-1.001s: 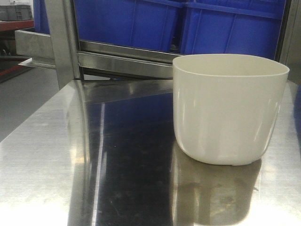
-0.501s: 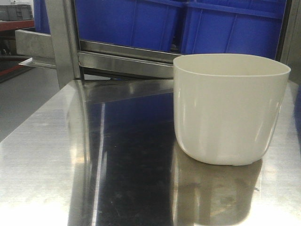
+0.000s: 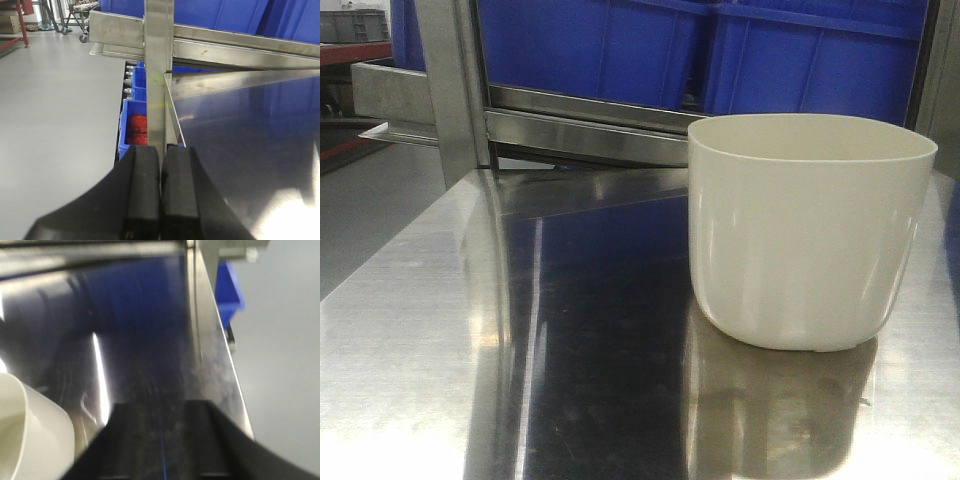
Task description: Move white bin to right shelf second layer
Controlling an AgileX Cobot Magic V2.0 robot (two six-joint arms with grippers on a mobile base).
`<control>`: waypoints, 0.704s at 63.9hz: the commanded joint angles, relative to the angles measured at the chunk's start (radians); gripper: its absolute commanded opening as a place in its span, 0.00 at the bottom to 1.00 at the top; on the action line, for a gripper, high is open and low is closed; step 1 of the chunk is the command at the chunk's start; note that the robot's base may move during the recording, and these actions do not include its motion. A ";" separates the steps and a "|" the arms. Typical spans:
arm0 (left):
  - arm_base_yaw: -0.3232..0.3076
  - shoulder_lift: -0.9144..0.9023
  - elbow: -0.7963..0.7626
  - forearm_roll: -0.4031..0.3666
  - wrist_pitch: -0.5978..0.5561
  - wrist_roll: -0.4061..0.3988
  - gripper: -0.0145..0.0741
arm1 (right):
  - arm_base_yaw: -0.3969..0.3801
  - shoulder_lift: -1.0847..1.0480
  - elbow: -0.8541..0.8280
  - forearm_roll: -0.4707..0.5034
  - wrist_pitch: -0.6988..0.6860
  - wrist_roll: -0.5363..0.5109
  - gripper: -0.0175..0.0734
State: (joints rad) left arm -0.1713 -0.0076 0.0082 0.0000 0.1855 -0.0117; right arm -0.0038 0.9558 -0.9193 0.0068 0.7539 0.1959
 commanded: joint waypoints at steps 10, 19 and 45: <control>-0.005 -0.014 0.027 0.000 -0.087 -0.007 0.26 | 0.072 0.132 -0.167 0.008 0.099 -0.013 0.82; -0.005 -0.014 0.027 0.000 -0.087 -0.007 0.26 | 0.159 0.180 -0.216 0.037 0.105 -0.013 0.82; -0.005 -0.014 0.027 0.000 -0.087 -0.007 0.26 | 0.335 0.378 -0.309 0.091 0.119 -0.013 0.82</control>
State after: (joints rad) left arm -0.1713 -0.0076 0.0082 0.0000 0.1855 -0.0117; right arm 0.3173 1.3252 -1.1791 0.0920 0.9146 0.1941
